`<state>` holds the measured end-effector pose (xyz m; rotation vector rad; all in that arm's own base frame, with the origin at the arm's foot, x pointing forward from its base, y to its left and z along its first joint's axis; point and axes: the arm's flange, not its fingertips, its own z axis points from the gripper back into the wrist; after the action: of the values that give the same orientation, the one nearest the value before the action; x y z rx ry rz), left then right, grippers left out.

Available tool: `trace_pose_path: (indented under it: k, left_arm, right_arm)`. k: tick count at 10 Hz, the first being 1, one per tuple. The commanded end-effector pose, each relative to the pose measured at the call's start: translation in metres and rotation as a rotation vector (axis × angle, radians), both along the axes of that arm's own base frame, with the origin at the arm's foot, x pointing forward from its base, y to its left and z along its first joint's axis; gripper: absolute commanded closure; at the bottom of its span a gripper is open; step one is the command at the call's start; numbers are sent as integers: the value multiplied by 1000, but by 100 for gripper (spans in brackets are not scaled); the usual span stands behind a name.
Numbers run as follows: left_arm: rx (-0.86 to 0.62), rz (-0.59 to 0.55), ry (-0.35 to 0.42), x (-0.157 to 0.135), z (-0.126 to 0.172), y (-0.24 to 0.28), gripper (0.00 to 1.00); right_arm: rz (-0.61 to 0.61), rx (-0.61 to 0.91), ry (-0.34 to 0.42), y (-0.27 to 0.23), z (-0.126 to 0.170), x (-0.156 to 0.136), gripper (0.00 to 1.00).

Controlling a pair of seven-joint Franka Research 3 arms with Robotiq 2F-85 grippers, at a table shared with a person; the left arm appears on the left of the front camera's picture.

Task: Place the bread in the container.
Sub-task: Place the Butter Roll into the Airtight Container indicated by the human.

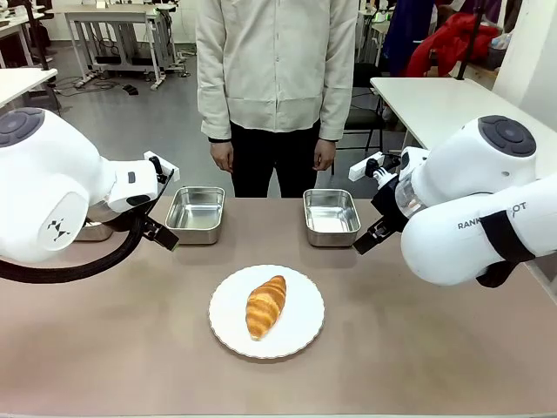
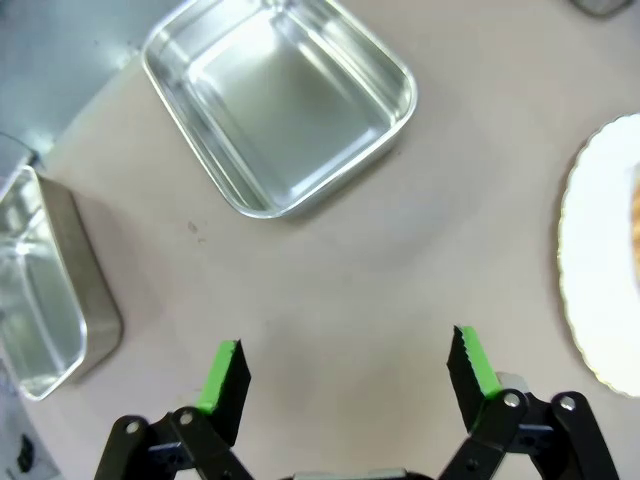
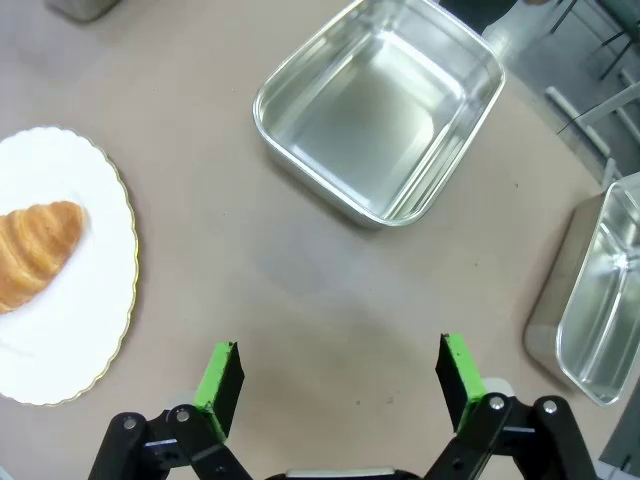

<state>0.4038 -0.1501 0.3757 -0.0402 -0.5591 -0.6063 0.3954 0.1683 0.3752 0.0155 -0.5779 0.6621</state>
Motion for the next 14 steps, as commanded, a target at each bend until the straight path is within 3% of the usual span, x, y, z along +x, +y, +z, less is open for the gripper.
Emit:
trace_pose_path:
  k: [1,4,6,9,10,11,14]
  left_arm:
    - [-98,-86,23,1,46,34,0]
    - [-157,-172,69,7,122,85,0]
    - [-185,-346,117,17,151,148,0]
    - [-221,-544,93,34,160,230,0]
    - [-193,-504,36,33,156,227,0]
    - [-219,-485,80,11,165,224,0]
    - [-219,-485,80,11,165,224,0]
  right_arm:
    - [11,5,-52,-10,46,4,0]
    - [77,118,-46,-59,112,22,0]
    - [178,218,-51,-126,144,32,0]
    - [278,311,-43,-203,153,49,0]
    - [300,371,-61,-205,147,48,0]
    - [218,282,-64,-198,159,29,0]
    - [218,282,-64,-198,159,29,0]
